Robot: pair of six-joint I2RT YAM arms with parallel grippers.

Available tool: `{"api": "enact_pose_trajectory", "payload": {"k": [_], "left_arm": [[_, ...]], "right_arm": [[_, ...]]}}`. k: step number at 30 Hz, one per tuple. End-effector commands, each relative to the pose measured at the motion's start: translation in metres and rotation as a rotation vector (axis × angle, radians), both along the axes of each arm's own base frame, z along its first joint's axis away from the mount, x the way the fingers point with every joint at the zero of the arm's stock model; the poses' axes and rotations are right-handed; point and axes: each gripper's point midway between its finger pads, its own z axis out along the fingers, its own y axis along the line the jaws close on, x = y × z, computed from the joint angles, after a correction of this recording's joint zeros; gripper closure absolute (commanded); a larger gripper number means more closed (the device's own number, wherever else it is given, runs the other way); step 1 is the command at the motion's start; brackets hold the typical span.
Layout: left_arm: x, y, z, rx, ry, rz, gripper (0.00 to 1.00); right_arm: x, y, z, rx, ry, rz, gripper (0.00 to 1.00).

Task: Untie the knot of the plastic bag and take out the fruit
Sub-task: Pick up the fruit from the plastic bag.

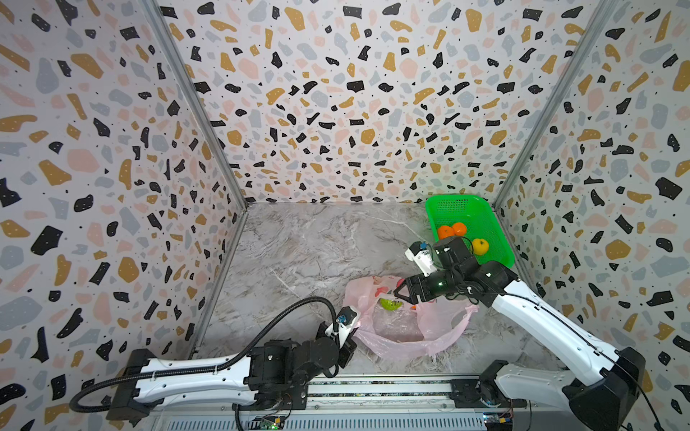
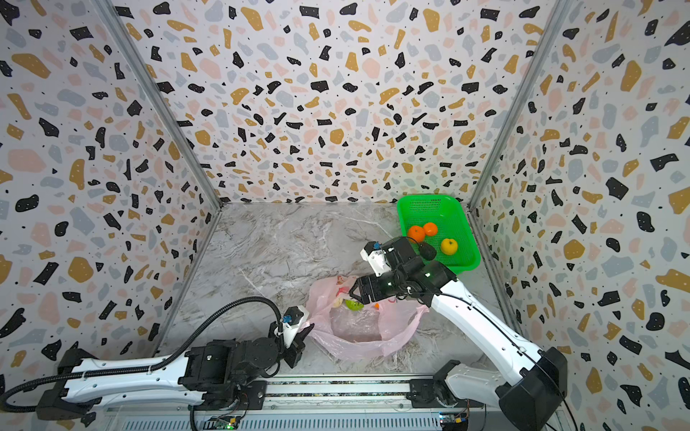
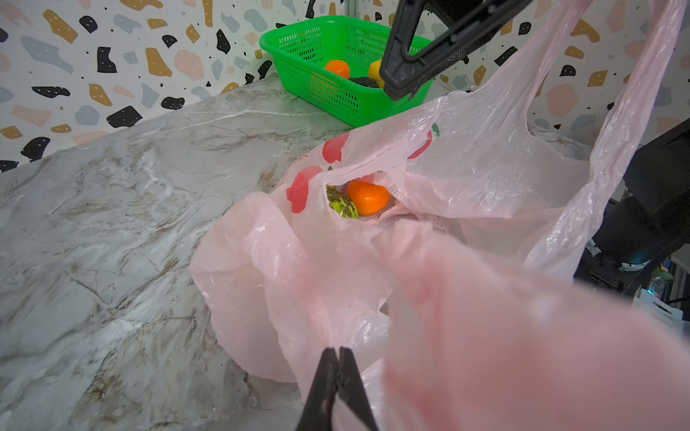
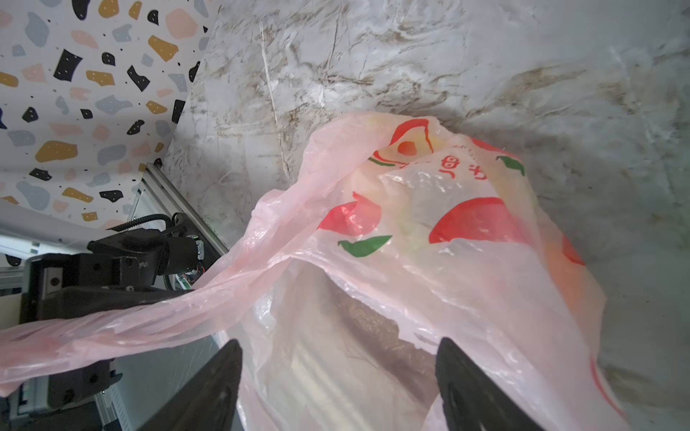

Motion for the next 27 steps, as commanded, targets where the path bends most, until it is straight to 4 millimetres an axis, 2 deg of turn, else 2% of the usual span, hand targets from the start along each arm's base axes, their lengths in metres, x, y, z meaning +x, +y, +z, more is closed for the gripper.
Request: {"api": "enact_pose_trajectory", "payload": {"k": [1,6,9,12,19,22,24,27], "left_arm": [[0.003,0.001,0.005,-0.024,-0.018,0.018,1.00],[0.002,0.000,0.006,-0.019,-0.017,0.015,1.00],[0.002,0.000,0.007,-0.020,-0.018,0.016,1.00],[0.003,0.000,0.008,-0.024,-0.018,0.017,1.00],[0.003,0.001,0.011,-0.023,-0.022,0.020,1.00],[0.004,0.002,0.011,-0.026,-0.022,0.027,1.00],[0.004,0.002,0.012,-0.027,-0.021,0.027,1.00],[0.003,0.001,0.011,-0.028,-0.020,0.022,1.00]], "right_arm": [[-0.015,0.002,0.011,-0.044,-0.006,-0.007,0.18],[-0.036,0.011,0.001,-0.102,0.018,0.026,0.18],[-0.047,0.014,-0.014,-0.129,0.040,0.039,0.18],[-0.049,0.015,-0.035,-0.156,0.042,0.034,0.18],[-0.023,0.020,-0.083,-0.222,-0.023,-0.042,0.13],[-0.011,0.032,-0.091,-0.194,-0.050,-0.062,0.09],[-0.003,0.040,-0.093,-0.156,-0.071,-0.088,0.03],[0.012,0.040,-0.099,-0.141,-0.106,-0.176,0.00]]}}
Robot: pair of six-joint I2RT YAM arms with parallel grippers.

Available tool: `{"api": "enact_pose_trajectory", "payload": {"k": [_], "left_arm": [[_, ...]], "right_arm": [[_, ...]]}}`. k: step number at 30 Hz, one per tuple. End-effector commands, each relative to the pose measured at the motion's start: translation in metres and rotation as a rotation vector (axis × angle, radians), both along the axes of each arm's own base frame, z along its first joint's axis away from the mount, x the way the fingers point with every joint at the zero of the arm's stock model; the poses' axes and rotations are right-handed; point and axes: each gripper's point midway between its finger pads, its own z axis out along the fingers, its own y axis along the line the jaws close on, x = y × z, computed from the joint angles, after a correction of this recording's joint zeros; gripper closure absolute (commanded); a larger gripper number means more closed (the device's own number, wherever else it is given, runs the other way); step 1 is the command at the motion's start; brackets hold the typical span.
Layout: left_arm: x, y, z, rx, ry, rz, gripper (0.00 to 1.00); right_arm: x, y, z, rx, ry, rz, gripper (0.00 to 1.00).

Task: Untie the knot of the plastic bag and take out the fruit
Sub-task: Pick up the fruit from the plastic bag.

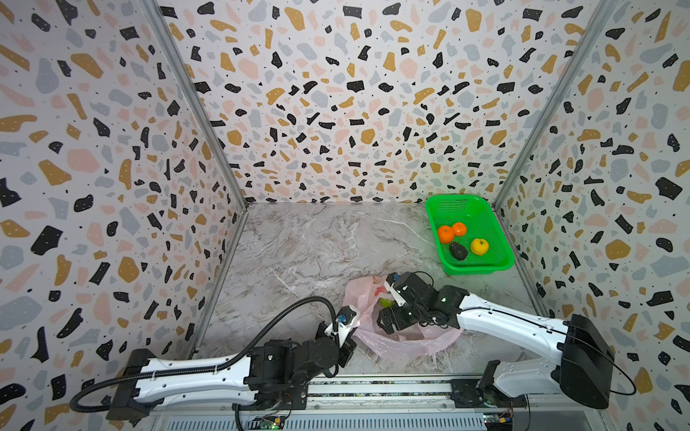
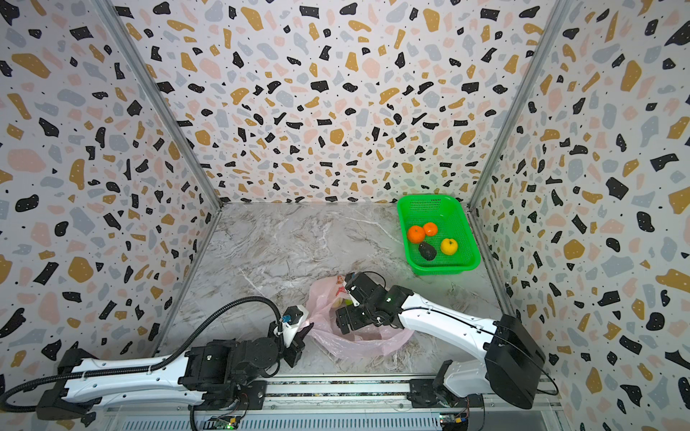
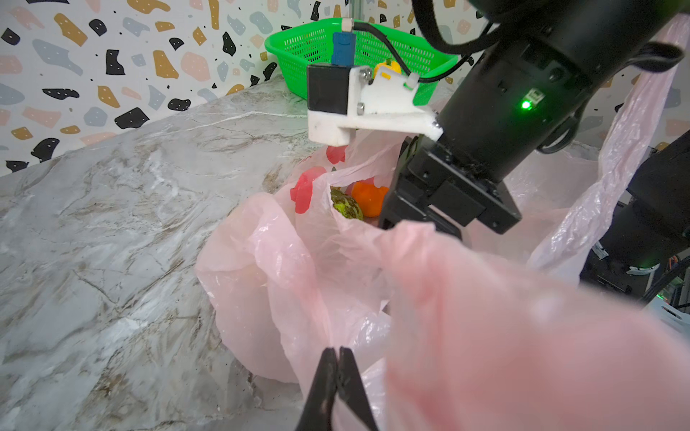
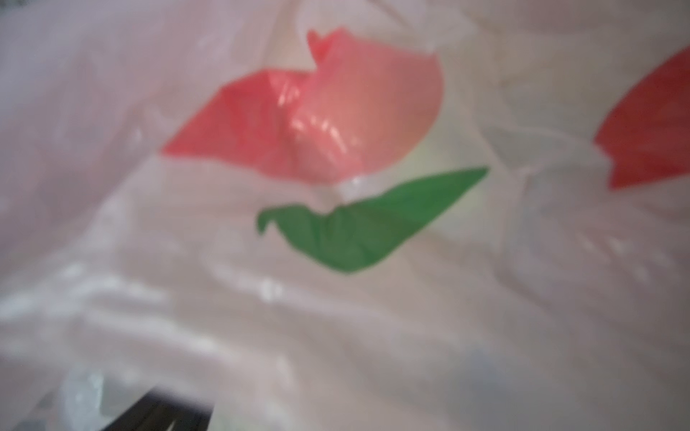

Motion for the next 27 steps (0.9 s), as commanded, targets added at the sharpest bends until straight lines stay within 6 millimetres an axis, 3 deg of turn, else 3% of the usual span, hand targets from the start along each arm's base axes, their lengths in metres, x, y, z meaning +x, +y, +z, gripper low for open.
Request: {"api": "enact_pose_trajectory", "payload": {"k": [1,12,23,27], "left_arm": [[0.001,-0.001,0.010,-0.028,-0.013,0.006,1.00],[-0.003,-0.006,0.005,-0.003,-0.007,-0.026,1.00],[-0.002,-0.004,0.004,-0.005,-0.007,-0.019,1.00],[-0.002,-0.005,0.003,-0.004,-0.006,-0.021,1.00]], "right_arm": [[0.031,0.008,0.013,0.061,-0.121,-0.120,0.00],[0.085,-0.021,-0.002,0.003,-0.215,-0.313,0.00],[0.082,0.000,-0.019,0.025,-0.167,-0.235,0.00],[0.081,0.004,-0.037,0.013,-0.162,-0.234,0.00]]}}
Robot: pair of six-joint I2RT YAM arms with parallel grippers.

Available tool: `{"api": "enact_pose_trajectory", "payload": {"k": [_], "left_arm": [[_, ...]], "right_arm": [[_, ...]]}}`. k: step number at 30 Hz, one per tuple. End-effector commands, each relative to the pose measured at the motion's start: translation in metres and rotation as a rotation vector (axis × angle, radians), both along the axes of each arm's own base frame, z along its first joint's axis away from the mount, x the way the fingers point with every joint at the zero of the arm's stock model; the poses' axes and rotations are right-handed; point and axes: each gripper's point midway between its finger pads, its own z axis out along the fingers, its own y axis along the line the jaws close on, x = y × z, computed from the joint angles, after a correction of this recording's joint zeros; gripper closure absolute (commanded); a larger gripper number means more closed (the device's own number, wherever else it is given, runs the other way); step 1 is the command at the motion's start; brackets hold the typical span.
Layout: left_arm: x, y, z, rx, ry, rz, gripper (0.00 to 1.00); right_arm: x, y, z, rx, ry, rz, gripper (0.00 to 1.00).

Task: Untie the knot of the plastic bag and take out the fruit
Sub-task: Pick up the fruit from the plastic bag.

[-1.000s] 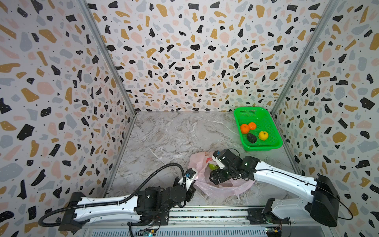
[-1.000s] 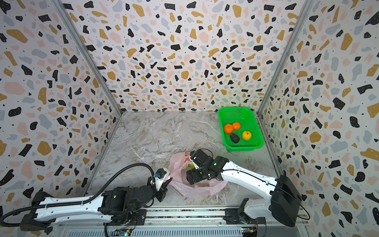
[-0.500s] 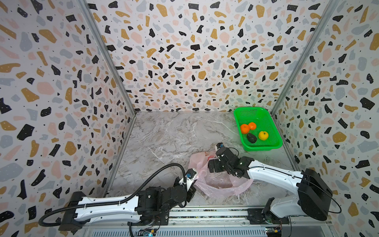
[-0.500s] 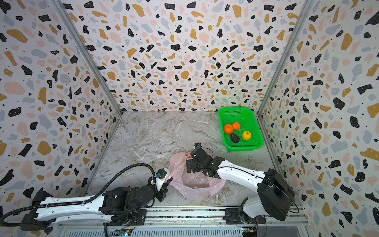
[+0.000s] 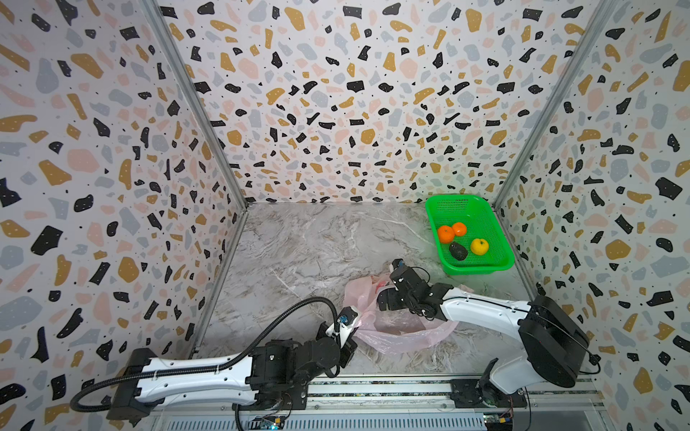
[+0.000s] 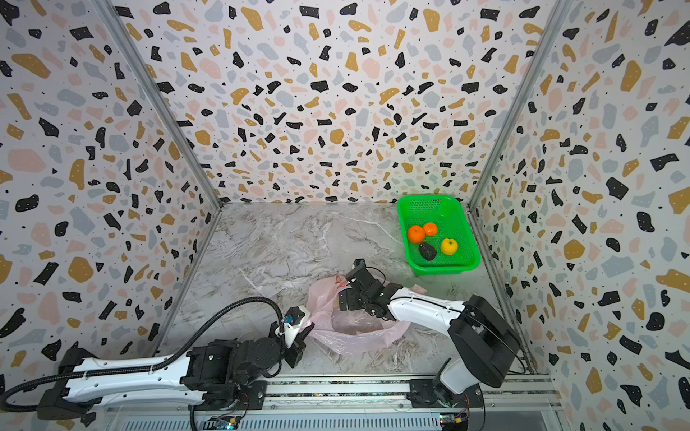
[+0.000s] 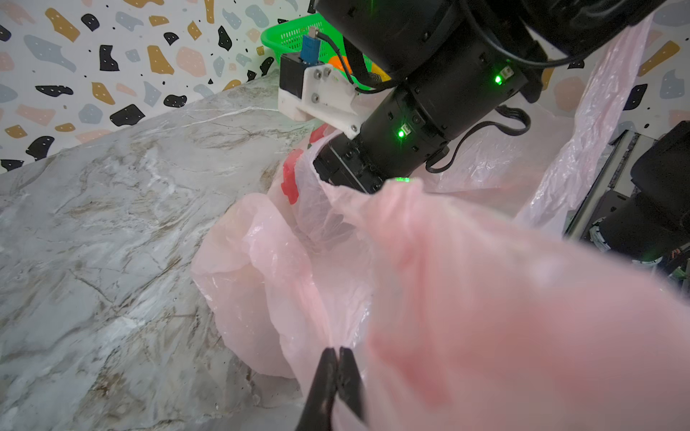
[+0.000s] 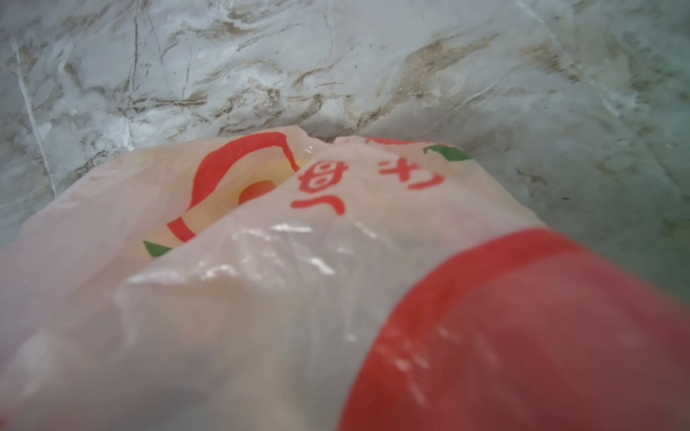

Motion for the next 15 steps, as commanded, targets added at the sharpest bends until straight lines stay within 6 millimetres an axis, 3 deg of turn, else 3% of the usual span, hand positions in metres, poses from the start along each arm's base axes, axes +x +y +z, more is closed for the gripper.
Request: {"api": "enact_pose_trajectory", "payload": {"k": [1,3,6,7,9,10,15], "left_arm": [[-0.001,-0.003,0.007,-0.017,-0.011,-0.013,1.00],[-0.001,-0.003,0.008,-0.016,-0.012,-0.012,1.00],[-0.001,-0.002,0.008,-0.018,-0.012,-0.008,1.00],[-0.001,-0.002,0.009,-0.019,-0.012,-0.007,1.00],[0.000,-0.001,0.009,-0.020,-0.011,-0.006,1.00],[0.000,-0.002,0.009,-0.020,-0.010,-0.006,1.00],[0.000,-0.002,0.009,-0.016,-0.012,-0.003,1.00]], "right_arm": [[0.002,0.006,-0.008,0.005,-0.013,0.010,0.00],[0.007,0.005,-0.012,-0.010,-0.024,-0.004,0.00],[0.015,0.004,-0.012,-0.023,-0.051,-0.017,0.11],[0.018,0.004,-0.011,-0.023,-0.060,-0.020,0.16],[0.021,0.001,-0.010,-0.025,-0.067,-0.029,0.36],[0.022,0.000,-0.009,-0.024,-0.071,-0.029,0.39],[0.014,0.003,0.001,0.000,-0.066,0.006,0.45]]}}
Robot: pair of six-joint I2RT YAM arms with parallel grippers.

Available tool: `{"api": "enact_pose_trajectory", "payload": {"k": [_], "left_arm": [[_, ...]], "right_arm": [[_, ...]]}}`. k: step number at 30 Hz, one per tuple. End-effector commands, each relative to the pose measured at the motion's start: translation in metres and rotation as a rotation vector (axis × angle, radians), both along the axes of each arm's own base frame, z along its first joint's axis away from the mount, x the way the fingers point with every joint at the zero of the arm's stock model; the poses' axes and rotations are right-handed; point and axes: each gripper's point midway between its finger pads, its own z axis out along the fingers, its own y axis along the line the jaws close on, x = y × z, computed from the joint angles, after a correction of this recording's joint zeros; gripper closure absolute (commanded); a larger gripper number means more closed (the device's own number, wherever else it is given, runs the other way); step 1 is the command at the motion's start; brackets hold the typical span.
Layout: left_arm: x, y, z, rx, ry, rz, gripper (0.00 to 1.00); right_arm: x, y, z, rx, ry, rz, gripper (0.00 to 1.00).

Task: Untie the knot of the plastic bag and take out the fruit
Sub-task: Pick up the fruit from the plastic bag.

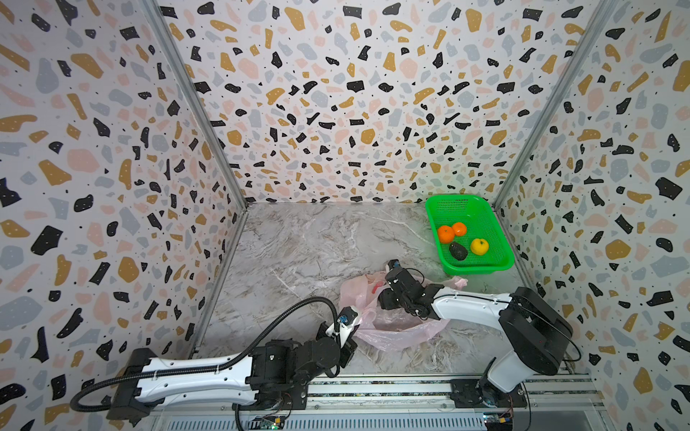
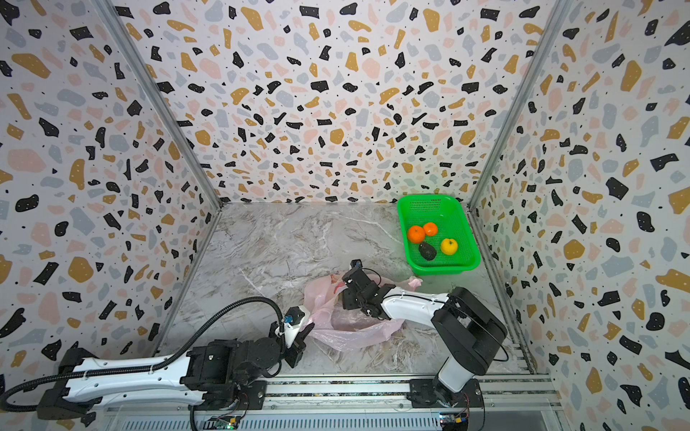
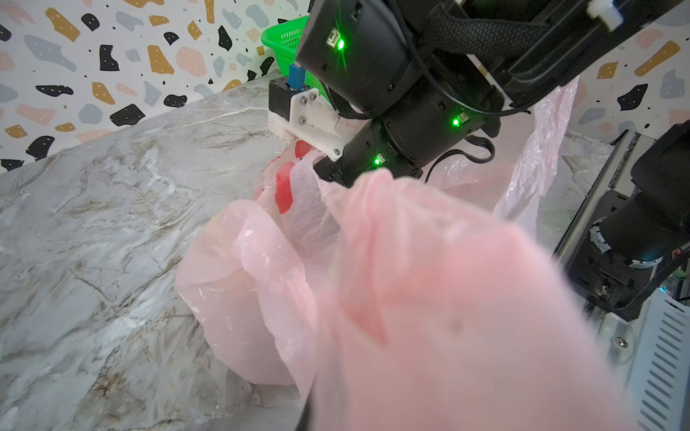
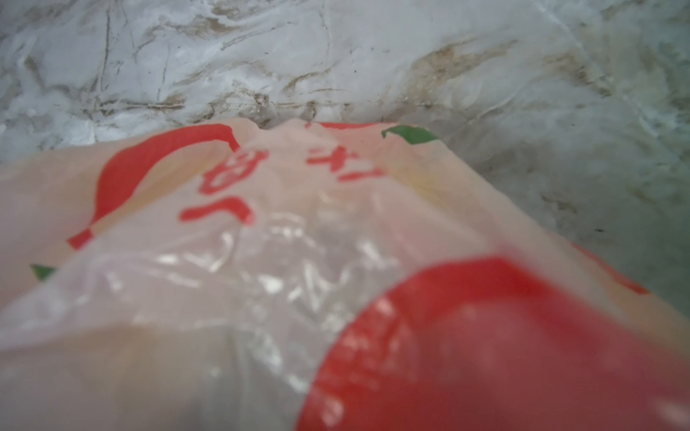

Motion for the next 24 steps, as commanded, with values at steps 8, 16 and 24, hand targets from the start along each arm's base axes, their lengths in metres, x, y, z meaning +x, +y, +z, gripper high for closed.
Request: {"api": "enact_pose_trajectory", "payload": {"k": [8,16,24], "left_arm": [[0.004,-0.001,0.011,-0.006,-0.033,0.014,1.00],[0.005,0.001,0.004,0.022,-0.025,0.026,1.00],[0.000,0.001,-0.014,-0.010,0.047,0.038,1.00]], "right_arm": [[-0.050,0.011,0.051,0.083,0.020,0.156,0.45],[-0.096,-0.004,0.094,0.134,0.054,0.237,0.45],[-0.091,-0.027,0.176,0.182,-0.066,0.196,0.43]]}}
